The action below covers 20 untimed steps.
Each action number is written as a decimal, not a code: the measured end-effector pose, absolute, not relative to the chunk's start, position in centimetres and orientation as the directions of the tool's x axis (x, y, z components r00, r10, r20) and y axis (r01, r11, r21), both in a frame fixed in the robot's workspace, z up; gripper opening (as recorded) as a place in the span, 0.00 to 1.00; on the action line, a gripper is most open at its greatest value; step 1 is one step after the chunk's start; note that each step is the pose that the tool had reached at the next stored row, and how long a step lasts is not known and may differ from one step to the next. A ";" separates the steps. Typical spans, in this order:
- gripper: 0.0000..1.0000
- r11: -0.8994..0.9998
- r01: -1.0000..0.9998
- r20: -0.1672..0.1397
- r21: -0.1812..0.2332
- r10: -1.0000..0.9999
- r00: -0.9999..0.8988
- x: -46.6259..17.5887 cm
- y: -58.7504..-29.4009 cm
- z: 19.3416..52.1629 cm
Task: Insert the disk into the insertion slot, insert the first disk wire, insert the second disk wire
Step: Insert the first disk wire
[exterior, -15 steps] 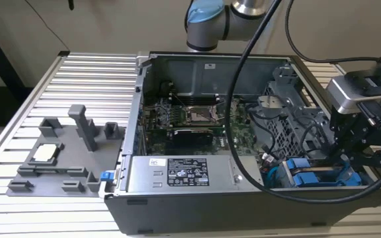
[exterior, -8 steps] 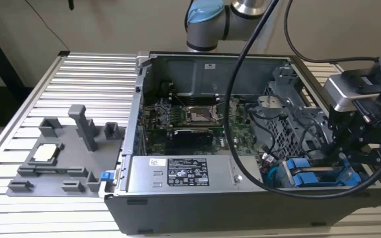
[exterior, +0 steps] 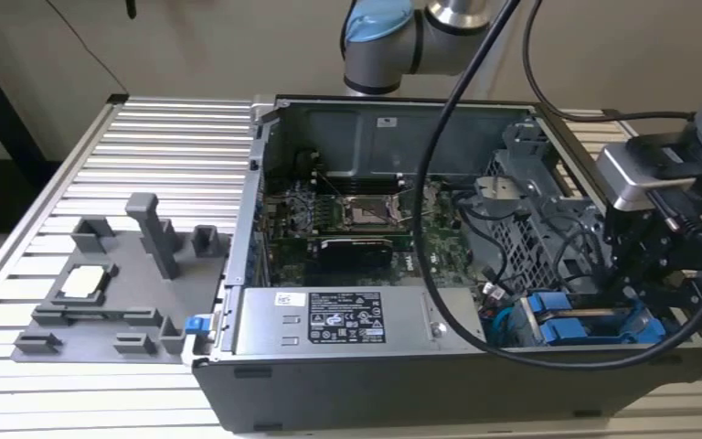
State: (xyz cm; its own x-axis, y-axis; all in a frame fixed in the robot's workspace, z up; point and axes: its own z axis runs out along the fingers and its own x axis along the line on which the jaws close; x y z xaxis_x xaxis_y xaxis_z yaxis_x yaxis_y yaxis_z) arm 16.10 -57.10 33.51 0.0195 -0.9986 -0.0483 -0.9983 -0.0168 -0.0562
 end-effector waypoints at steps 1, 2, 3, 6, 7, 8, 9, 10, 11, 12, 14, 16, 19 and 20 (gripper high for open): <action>0.19 -0.016 -0.998 -0.047 -0.056 -0.999 0.019 16.1 -57.1 33.4; 0.19 -0.016 -0.998 -0.046 -0.056 -0.999 0.018 16.1 -57.1 33.2; 0.19 -0.015 -0.998 -0.047 -0.056 -0.999 0.018 16.1 -57.1 33.0; 0.19 -0.015 -0.998 -0.048 -0.056 -0.999 0.018 16.1 -57.1 33.0; 0.19 -0.015 -0.998 -0.048 -0.056 -0.999 0.018 16.1 -57.1 33.0; 0.20 -0.015 -0.998 -0.049 -0.055 -0.999 0.018 16.1 -57.1 32.9; 0.20 -0.015 -0.998 -0.049 -0.055 -0.999 0.018 16.1 -57.1 32.9; 0.20 -0.015 -0.998 -0.050 -0.056 -0.999 0.018 16.1 -57.1 32.9; 0.27 -0.015 -0.998 -0.050 -0.056 -0.999 0.018 16.1 -57.1 33.1; 0.27 -0.015 -0.998 -0.050 -0.056 -0.999 0.018 16.1 -57.1 33.5; 0.27 -0.015 -0.998 -0.049 -0.056 -0.999 0.018 16.1 -57.1 34.5; 0.27 -0.015 -0.998 -0.049 -0.056 -0.999 0.018 16.1 -57.1 35.4; 0.27 -0.015 -0.998 -0.049 -0.056 -0.999 0.018 16.1 -57.1 36.8; 0.27 -0.015 -0.998 -0.049 -0.056 -0.999 0.018 16.1 -57.1 37.2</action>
